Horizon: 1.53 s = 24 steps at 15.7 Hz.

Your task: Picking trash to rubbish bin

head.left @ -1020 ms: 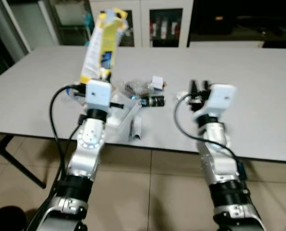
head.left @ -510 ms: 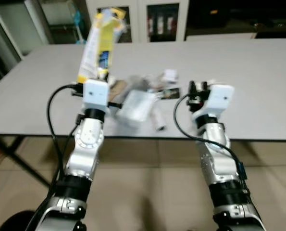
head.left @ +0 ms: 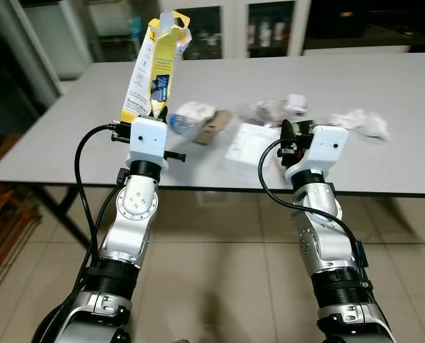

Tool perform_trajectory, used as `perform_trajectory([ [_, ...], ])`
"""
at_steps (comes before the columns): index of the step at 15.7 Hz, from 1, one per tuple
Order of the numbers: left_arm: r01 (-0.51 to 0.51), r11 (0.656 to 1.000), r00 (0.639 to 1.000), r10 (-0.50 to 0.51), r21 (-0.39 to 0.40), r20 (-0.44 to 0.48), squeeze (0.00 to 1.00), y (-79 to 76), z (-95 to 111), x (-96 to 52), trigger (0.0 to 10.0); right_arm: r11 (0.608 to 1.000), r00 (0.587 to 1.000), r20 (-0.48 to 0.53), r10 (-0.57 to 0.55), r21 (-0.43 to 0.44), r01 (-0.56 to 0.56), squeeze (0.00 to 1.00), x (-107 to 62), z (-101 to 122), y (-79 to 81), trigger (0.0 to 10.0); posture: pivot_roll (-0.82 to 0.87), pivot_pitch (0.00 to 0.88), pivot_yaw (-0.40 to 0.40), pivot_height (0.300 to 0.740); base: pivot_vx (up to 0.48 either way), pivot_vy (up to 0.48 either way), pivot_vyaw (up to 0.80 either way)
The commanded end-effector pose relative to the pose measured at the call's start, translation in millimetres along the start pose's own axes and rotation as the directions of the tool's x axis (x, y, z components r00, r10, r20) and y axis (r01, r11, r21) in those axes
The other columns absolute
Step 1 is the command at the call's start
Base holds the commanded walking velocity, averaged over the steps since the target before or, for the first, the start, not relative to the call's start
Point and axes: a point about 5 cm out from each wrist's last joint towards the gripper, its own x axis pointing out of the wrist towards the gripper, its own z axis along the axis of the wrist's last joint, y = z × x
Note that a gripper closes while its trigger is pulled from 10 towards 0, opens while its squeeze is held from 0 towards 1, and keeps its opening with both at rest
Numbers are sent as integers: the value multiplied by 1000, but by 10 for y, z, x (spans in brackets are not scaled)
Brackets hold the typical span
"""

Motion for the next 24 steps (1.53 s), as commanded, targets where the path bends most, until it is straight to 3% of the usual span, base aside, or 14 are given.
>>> perform_trajectory([
  [1,-13,1000,1000,13,2,-8,0,32,11,25,10000,1000,1000,15,-9,2,9,0,22,42,-20,10000,6,0,109,740,304,0,0],
  [16,-4,1000,1000,4,10,-11,0,23,0,3,10000,1000,1000,13,1,-1,-1,0,24,46,-5,10000,10,0,105,740,343,0,0],
  [24,-7,1000,1000,7,1,-11,0,20,10,11,10000,1000,1000,12,6,-3,-6,0,31,47,-2,10000,13,2,103,740,68,74,0],
])
